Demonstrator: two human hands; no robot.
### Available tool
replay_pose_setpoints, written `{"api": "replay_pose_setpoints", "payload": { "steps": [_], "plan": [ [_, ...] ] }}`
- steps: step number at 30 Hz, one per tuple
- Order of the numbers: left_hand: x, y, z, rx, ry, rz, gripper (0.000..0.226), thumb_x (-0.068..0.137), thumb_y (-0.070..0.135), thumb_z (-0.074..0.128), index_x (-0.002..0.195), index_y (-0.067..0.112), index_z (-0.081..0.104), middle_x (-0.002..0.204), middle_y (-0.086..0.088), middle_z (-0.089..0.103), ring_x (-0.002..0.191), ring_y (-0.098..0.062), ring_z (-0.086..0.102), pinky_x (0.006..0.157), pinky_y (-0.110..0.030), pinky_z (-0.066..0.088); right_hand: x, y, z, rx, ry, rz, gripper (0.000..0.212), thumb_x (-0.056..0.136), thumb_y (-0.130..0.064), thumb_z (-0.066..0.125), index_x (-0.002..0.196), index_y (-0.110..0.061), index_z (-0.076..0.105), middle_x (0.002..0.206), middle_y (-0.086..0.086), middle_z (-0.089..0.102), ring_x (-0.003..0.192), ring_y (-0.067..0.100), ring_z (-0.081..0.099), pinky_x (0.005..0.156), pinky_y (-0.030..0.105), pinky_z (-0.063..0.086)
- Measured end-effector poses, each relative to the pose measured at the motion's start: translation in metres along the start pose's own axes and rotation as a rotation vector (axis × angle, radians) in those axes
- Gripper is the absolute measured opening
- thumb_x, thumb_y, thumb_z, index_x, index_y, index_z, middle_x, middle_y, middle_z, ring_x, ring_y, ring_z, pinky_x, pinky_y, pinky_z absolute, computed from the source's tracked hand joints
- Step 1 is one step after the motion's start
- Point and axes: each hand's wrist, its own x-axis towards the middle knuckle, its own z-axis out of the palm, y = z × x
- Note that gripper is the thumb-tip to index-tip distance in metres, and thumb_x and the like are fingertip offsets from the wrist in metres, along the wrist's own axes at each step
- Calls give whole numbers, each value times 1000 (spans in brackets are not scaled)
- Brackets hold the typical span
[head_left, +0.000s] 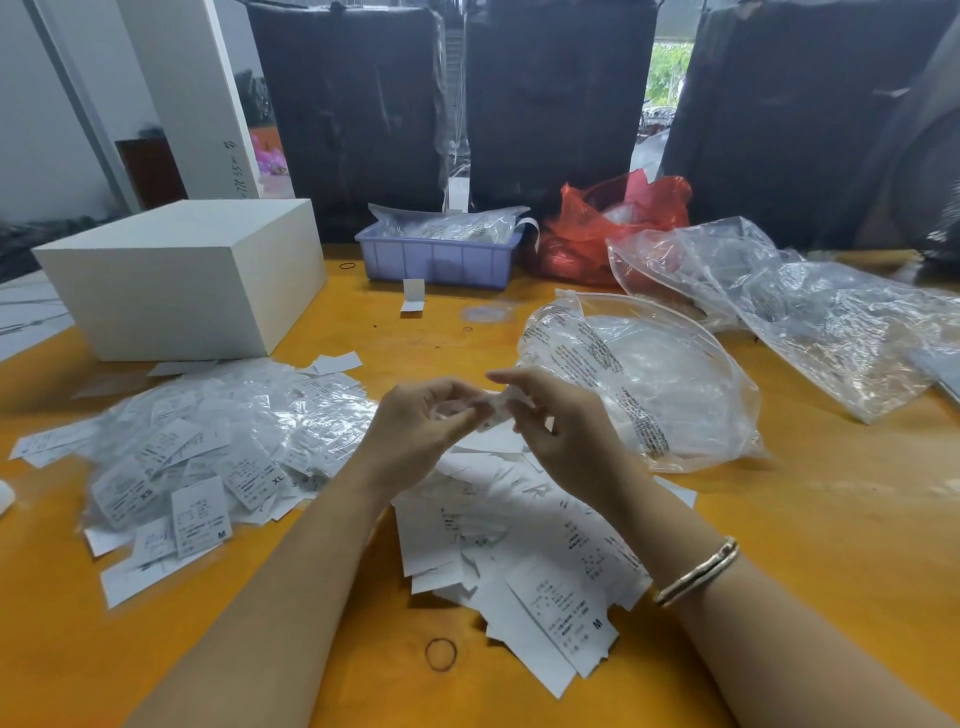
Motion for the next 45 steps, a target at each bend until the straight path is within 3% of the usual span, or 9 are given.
{"api": "replay_pose_setpoints", "payload": {
  "steps": [4,10,14,19,26,33,36,40,45],
  "plan": [
    [1,-1,2,-114,37,-9,14,75,27,69,86,18,68,81,6,73,80,-10,70,70,-18,53,0,0,4,68,33,148,35,92,-8,56,127,-12,51,87,4,68,69,15,63,64,24,50],
    [1,1,2,-105,67,-12,13,79,9,71,87,18,67,81,9,72,81,-4,69,66,-14,50,1,0,5,245,114,267,11,86,-2,63,89,-13,61,81,6,68,70,17,68,70,36,57],
    [-1,4,2,-127,78,-31,16,79,17,70,94,18,66,80,0,73,78,-13,70,63,-22,54,-5,-1,16,149,64,219,11,87,-9,64,97,-8,70,85,4,72,74,15,68,72,34,56],
    [-2,8,0,-185,84,-65,17,84,14,66,99,20,64,83,-1,74,74,-10,70,60,-15,51,-5,-6,21,127,-57,212,24,90,-15,61,114,-14,67,98,-6,70,76,7,62,71,13,47],
    [-1,9,-3,-155,93,-101,25,84,8,67,102,26,63,80,0,73,73,-4,66,61,-12,49,4,-2,4,484,177,433,23,84,6,61,87,-14,69,79,0,69,70,6,65,69,16,52],
    [3,-8,-17,488,405,-109,34,88,3,56,120,15,54,92,1,63,69,-14,55,59,-23,43,14,37,-46,-227,550,263,21,85,7,52,97,-2,67,90,4,67,80,16,62,79,12,47],
    [1,-14,-22,715,434,-274,44,88,6,52,130,18,47,95,2,61,86,-23,57,73,-35,47,5,68,-59,-498,279,549,27,89,-9,50,112,-10,65,110,9,67,104,28,59,96,42,41],
    [0,-17,-26,1023,349,-424,55,86,6,49,137,23,42,122,-4,58,113,-27,48,89,-41,35,-1,84,-51,-773,-220,749,33,91,-16,40,120,-15,57,119,9,61,112,30,51,91,38,33],
    [-1,-15,-21,1112,396,-279,48,85,11,53,131,26,51,131,-5,49,118,-27,39,87,-38,31,3,84,-45,-910,-224,691,26,90,-16,47,105,-18,67,109,5,62,106,27,52,83,35,31]
  ]
}}
